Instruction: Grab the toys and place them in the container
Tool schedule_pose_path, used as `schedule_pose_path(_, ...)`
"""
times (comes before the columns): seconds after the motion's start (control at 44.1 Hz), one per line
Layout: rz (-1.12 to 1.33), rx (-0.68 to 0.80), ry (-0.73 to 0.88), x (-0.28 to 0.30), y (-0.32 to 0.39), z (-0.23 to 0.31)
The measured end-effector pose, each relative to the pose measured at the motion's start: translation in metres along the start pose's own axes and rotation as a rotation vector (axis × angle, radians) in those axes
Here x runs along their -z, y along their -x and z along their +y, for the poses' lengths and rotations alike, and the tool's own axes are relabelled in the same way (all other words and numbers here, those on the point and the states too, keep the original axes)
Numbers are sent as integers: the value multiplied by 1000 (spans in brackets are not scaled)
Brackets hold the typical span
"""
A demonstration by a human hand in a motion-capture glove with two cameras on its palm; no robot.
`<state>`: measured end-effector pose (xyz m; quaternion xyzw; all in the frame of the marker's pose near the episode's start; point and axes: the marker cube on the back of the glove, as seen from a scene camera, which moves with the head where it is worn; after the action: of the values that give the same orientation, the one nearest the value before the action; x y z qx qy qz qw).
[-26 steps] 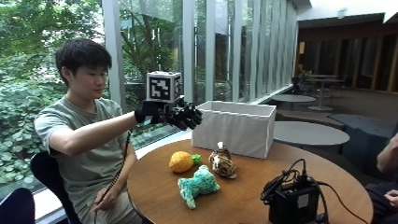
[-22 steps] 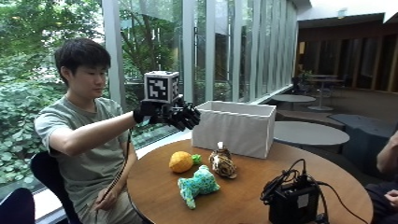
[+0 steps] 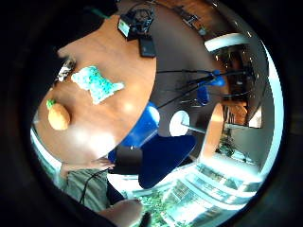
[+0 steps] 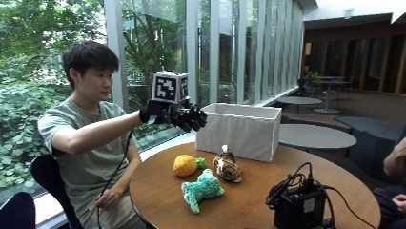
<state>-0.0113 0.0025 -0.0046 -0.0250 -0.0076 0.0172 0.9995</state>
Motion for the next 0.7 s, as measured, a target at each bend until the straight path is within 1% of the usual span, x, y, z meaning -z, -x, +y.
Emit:
schedule_pose_path(0.181, 19, -38, 16, -7, 1, -15)
schedule_pose_path(0.318, 12, -83, 52, -28, -7, -37)
schedule_pose_path(0.454, 8, -136, 131, -70, -13, -62)
schedule_pose_path(0.544, 7, -168, 209, -112, -21, -77)
schedule_pose_path(0.635, 25, -162, 281, -153, -30, -83)
schedule_pose_path(0.703, 40, -162, 303, -168, -42, -87)
